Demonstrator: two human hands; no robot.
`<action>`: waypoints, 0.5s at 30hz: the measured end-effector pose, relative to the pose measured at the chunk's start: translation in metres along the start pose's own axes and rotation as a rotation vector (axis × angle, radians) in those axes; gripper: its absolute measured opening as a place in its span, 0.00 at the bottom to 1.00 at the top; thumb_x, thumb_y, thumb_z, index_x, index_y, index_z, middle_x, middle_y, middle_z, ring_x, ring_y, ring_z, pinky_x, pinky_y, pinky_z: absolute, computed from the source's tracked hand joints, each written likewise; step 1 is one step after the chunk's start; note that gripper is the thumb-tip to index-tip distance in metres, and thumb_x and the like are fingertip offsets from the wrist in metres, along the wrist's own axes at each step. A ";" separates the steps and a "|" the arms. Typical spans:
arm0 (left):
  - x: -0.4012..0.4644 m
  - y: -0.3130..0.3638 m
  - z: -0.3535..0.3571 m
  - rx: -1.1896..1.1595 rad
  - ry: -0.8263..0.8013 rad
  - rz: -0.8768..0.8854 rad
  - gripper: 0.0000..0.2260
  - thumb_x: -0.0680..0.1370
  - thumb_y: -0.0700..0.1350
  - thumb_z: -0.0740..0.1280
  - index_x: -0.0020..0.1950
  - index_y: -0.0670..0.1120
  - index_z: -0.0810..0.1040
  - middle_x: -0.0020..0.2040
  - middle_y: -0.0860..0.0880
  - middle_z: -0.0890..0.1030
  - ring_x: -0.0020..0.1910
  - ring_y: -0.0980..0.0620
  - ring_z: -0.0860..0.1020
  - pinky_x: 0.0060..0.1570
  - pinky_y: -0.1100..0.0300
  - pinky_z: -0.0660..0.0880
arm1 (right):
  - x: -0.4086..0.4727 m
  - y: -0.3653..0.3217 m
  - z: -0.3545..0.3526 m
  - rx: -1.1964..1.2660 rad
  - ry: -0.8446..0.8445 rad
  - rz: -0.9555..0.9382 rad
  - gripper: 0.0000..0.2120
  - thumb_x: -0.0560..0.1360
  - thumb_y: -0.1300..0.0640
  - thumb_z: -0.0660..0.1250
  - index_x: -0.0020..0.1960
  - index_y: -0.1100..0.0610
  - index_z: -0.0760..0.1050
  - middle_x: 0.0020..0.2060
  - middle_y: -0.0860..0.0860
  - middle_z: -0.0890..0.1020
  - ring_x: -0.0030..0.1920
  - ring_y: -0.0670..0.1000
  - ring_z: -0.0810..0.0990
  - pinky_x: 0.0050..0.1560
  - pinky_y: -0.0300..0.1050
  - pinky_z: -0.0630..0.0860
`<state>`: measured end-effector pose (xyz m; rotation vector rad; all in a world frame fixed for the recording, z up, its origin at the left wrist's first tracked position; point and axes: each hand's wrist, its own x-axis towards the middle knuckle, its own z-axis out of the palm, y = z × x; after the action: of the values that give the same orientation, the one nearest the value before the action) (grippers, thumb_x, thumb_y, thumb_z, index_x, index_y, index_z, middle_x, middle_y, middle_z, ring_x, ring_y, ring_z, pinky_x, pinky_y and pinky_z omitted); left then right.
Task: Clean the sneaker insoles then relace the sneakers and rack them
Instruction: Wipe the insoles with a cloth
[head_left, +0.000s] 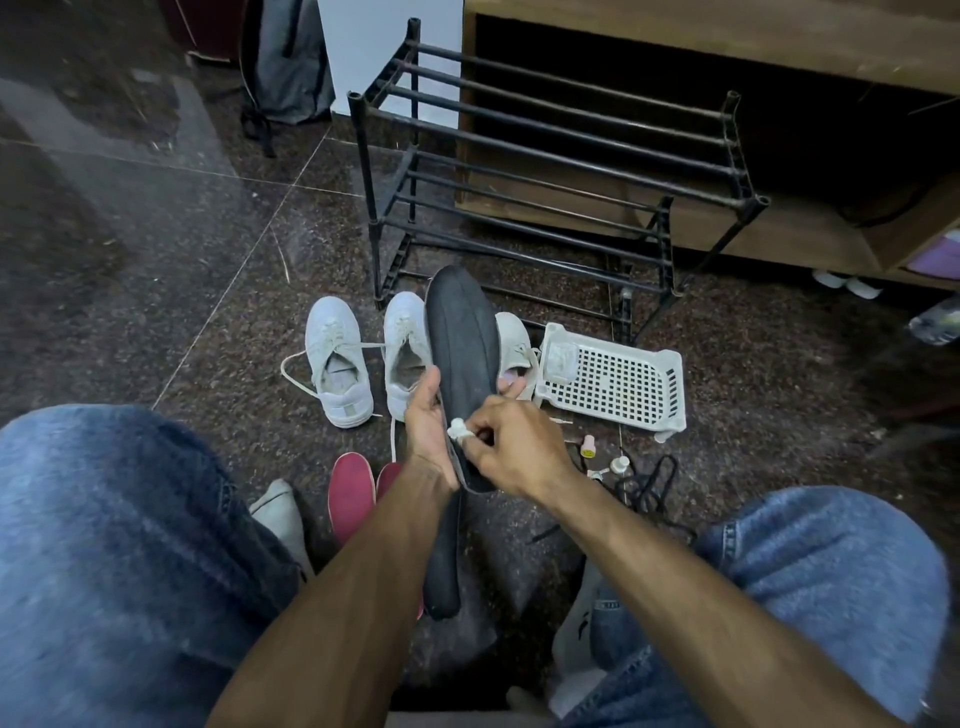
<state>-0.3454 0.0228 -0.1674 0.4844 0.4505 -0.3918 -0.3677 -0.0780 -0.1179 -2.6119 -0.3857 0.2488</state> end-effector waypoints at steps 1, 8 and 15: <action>0.000 -0.001 0.001 0.006 -0.005 0.000 0.30 0.79 0.60 0.55 0.61 0.34 0.77 0.53 0.35 0.80 0.67 0.36 0.72 0.65 0.47 0.71 | 0.002 0.001 -0.001 -0.010 0.006 0.011 0.07 0.75 0.53 0.66 0.45 0.53 0.82 0.45 0.47 0.80 0.45 0.54 0.80 0.44 0.49 0.77; -0.003 0.018 0.011 0.082 -0.036 0.002 0.28 0.78 0.61 0.53 0.56 0.38 0.79 0.42 0.39 0.83 0.33 0.41 0.81 0.32 0.52 0.80 | 0.022 -0.008 -0.014 0.745 -0.039 0.352 0.07 0.72 0.64 0.68 0.35 0.58 0.79 0.30 0.58 0.80 0.20 0.49 0.73 0.22 0.37 0.63; -0.002 0.016 0.004 0.091 -0.001 -0.007 0.29 0.78 0.61 0.55 0.57 0.39 0.80 0.48 0.39 0.83 0.40 0.40 0.83 0.40 0.51 0.80 | 0.017 0.003 -0.008 0.536 0.002 0.282 0.07 0.72 0.62 0.67 0.46 0.50 0.75 0.29 0.49 0.81 0.26 0.50 0.79 0.29 0.45 0.76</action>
<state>-0.3384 0.0343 -0.1570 0.5712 0.4351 -0.4209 -0.3488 -0.0786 -0.1141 -2.1256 0.0550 0.3841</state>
